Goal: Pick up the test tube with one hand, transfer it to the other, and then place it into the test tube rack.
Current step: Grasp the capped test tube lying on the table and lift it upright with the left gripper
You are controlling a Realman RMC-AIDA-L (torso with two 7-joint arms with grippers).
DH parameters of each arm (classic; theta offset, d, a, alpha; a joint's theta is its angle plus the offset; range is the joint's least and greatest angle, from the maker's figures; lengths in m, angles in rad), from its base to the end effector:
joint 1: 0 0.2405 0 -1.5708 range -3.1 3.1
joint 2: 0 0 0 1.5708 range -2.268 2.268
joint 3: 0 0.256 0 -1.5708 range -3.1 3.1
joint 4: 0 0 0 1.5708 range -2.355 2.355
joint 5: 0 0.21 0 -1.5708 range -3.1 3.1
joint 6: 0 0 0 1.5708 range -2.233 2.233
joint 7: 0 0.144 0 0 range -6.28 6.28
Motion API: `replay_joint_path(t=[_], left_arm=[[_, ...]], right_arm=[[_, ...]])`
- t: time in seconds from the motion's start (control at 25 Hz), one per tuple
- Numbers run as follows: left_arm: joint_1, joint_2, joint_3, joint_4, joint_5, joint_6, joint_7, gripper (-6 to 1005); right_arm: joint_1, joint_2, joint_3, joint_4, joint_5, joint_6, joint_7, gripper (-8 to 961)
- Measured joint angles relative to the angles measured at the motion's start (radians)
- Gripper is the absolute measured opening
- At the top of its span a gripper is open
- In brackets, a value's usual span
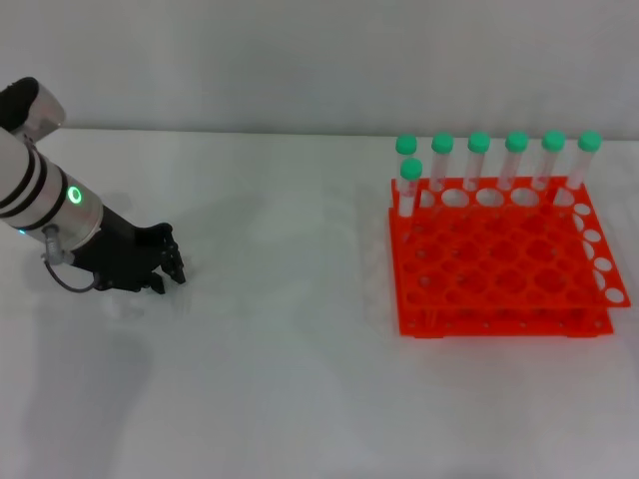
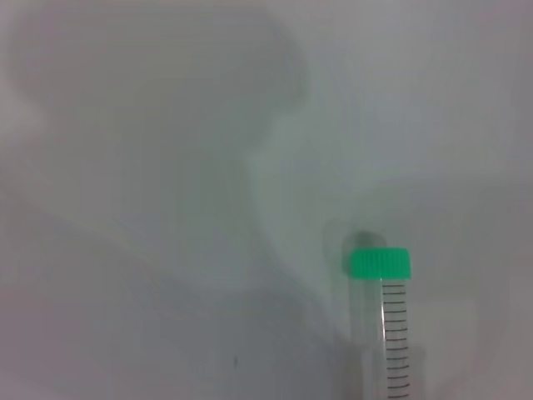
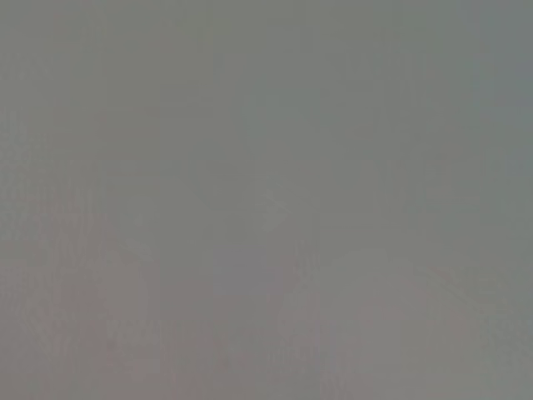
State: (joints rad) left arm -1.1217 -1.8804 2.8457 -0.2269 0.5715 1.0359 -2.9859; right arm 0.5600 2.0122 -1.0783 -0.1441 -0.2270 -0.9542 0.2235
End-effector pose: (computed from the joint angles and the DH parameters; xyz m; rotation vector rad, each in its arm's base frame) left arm -0.2702 0.4384 0.0182 -1.5916 -2.0865 0.0780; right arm 0.3446 0.3924 0.0595 -1.4751 0.5337 0.5681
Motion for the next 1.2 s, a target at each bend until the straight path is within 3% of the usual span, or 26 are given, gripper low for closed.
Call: replay_joint_path(t=[0.48,0.84,1.04,1.2], left_arm=[[-0.01,0.004,0.0,-0.008,-0.06,-0.002,0.107,205],[0.007,-0.005,0.0,-0.035,-0.319,-0.063,0.344,206],[0.039,-0.029,0.0,-0.037,-0.511,-0.095,0.55,205],[0.085,-0.058,0.0,-0.04,-0.752,-0.098,0.815,205]], right_arm=[[0.0,0.0,0.0,0.0,0.001,0.0,0.0,854],[0.0,-0.001,0.001,0.0,0.003,0.0,0.008,855],[-0.007,-0.005,0.002,0.0,0.003,0.0,0.05,855],[-0.015,-0.006,0.001,0.0,0.003,0.0,0.066,854]])
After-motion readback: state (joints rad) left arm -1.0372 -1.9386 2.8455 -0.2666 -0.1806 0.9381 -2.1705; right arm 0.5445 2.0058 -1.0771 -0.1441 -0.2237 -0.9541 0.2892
